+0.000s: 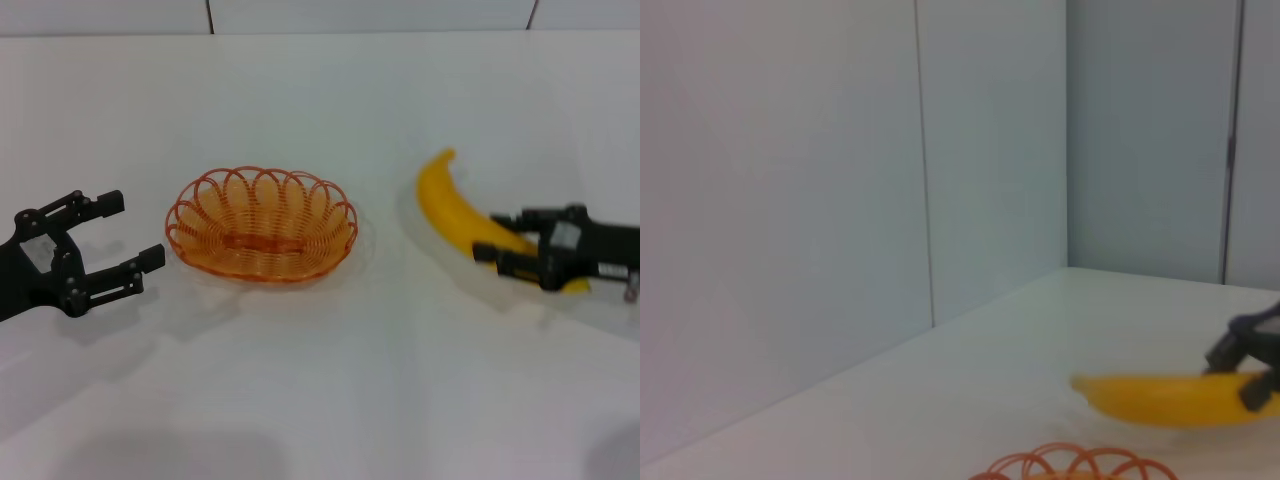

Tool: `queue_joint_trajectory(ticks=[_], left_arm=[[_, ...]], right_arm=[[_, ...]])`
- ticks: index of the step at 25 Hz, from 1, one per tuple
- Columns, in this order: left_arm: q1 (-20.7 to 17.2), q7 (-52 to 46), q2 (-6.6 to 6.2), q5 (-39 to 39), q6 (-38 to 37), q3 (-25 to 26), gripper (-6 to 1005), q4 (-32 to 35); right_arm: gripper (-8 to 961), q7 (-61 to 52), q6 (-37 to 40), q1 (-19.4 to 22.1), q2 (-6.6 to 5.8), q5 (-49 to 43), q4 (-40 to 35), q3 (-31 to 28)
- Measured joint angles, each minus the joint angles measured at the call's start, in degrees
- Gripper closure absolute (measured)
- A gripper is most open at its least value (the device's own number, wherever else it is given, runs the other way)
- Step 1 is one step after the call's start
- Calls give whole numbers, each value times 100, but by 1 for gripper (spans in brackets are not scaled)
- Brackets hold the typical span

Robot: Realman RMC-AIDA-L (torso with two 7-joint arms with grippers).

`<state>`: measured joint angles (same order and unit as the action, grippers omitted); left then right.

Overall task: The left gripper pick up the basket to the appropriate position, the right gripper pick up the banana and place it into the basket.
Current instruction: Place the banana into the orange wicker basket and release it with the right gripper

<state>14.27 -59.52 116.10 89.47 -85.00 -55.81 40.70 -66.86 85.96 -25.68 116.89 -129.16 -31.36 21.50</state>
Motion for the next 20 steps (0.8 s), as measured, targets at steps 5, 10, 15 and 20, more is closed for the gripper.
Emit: queue_joint_trajectory(ticks=[5, 10, 15, 20], left_arm=[[64, -65, 0, 13, 0, -1, 168, -91], [287, -268, -17, 308, 1, -27, 168, -245], [577, -458, -16, 741, 20, -12, 169, -431], [780, -580, -14, 829, 51, -23, 169, -522]], right_arm=[[485, 558, 569, -385, 15, 697, 61, 39], [485, 1225, 1131, -941, 21, 928, 492, 52], [486, 1694, 1118, -1443, 32, 929, 865, 197], [486, 1965, 597, -1817, 46, 913, 1255, 705]])
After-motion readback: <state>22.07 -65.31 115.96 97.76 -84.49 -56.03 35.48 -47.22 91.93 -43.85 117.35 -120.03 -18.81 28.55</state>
